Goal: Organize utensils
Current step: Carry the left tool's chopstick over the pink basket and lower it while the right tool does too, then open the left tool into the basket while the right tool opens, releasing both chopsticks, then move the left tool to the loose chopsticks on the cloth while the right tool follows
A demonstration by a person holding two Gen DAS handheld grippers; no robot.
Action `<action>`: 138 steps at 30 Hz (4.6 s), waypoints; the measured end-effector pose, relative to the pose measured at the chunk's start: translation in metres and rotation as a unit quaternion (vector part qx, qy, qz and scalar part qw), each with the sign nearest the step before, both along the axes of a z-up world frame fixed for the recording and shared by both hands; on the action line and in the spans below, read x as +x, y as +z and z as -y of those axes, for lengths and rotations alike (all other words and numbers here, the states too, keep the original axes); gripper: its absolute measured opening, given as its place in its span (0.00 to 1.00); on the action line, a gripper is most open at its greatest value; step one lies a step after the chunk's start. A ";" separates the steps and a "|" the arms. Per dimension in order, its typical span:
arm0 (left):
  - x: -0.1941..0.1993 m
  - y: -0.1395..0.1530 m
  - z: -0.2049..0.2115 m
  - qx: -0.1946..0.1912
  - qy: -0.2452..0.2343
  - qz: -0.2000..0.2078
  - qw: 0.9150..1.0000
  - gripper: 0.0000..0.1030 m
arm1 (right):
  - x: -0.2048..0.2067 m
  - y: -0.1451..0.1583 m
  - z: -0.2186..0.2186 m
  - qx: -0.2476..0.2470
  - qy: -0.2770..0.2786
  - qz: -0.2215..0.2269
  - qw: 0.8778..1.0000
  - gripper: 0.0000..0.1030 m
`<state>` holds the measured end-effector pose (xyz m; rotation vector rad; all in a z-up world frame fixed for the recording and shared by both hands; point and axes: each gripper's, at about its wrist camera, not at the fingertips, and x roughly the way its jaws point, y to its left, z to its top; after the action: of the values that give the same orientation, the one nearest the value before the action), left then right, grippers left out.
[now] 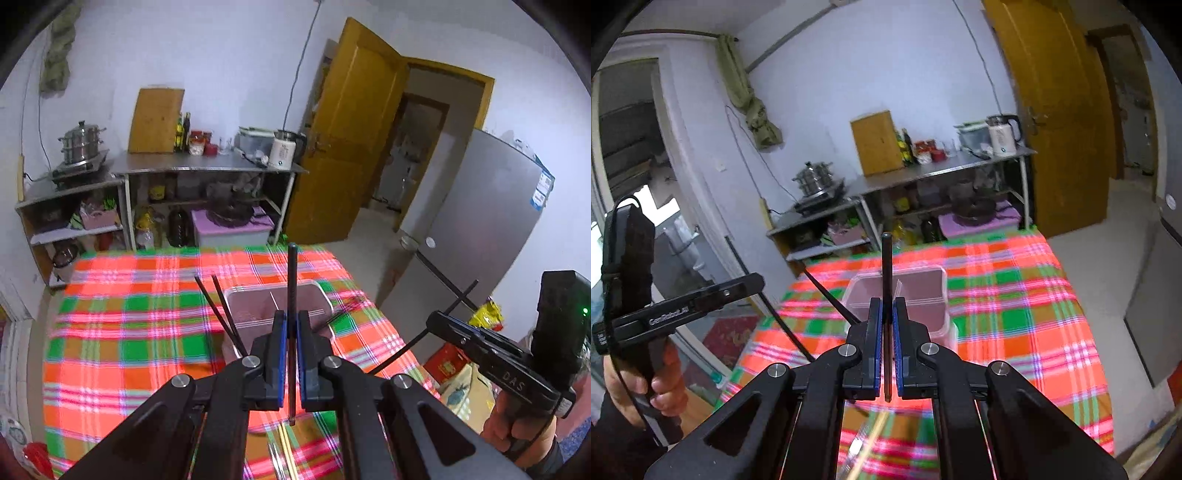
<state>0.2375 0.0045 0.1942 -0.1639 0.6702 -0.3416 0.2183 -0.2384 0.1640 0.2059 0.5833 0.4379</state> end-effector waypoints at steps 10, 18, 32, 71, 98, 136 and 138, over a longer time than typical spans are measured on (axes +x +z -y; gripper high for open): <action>0.039 0.027 -0.005 0.008 0.016 0.021 1.000 0.04 | 0.034 0.032 -0.021 0.015 0.010 0.034 0.999 0.05; 0.065 0.023 -0.008 0.003 0.022 0.022 1.000 0.04 | 0.067 0.030 -0.020 0.030 0.004 0.029 0.999 0.05; 0.102 -0.032 -0.013 -0.007 0.021 0.000 1.000 0.04 | 0.107 -0.014 -0.032 0.007 0.010 -0.004 1.000 0.05; 0.080 -0.017 -0.011 0.033 0.029 0.041 0.998 0.13 | 0.104 -0.023 -0.030 -0.006 0.015 -0.024 1.000 0.17; -0.112 -0.080 -0.023 0.003 0.027 0.037 0.999 0.13 | -0.079 -0.057 0.004 0.006 -0.003 -0.021 1.000 0.17; -0.078 -0.253 0.017 0.025 -0.001 -0.166 0.986 0.14 | -0.070 -0.156 -0.001 0.017 0.011 -0.133 0.991 0.17; -0.078 -0.254 0.019 0.027 0.000 -0.164 0.986 0.14 | -0.070 -0.156 -0.001 0.018 0.011 -0.134 0.991 0.17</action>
<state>0.1599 -0.0145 -0.0598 -0.1705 1.0046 -0.2983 0.1487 -0.2373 0.0084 0.2964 0.8422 0.4463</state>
